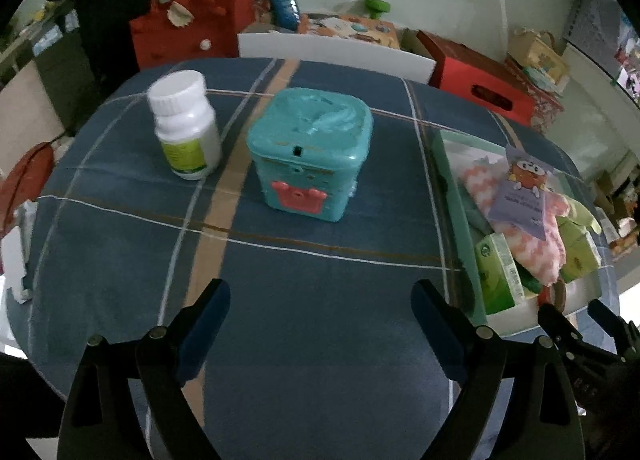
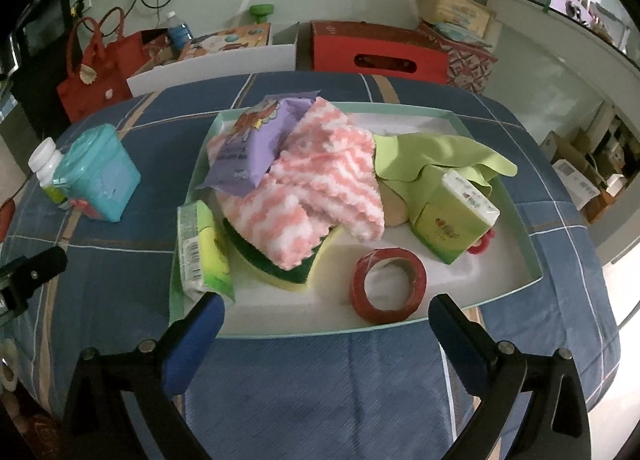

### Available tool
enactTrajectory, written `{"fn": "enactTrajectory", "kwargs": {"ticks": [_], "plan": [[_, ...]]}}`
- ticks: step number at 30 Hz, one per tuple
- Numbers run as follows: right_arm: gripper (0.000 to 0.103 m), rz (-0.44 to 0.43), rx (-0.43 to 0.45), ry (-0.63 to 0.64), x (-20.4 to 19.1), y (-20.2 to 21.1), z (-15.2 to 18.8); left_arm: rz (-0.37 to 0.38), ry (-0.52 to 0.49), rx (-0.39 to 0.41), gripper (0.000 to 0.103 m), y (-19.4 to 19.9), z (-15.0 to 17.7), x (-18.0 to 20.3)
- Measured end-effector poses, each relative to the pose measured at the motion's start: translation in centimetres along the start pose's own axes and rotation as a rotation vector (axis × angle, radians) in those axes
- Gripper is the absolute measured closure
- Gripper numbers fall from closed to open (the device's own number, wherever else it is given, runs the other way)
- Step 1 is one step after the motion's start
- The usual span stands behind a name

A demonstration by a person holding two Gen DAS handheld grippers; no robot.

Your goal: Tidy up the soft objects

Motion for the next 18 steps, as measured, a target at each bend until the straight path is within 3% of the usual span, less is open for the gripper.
{"fn": "enactTrajectory", "kwargs": {"ticks": [6,18], "plan": [[0.000,0.007,0.018,0.004,-0.2,0.5,0.1,-0.171,-0.033,0.002,0.011,0.1,0.7,-1.4],[0.000,-0.001,0.028,-0.015,0.3,1.1,0.0,-0.171,-0.043,-0.042,0.011,-0.3,1.3,-1.6]]}}
Point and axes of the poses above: each gripper's, at about its wrist camera, not at the fingertips, and y roughly against the way its jaws point, x to its right, z to its underside, the point moved 8 cm from there along -y, roughly the way its jaws point, and after that the axes turned 5 degrees about -z, right-handed, at the moved point
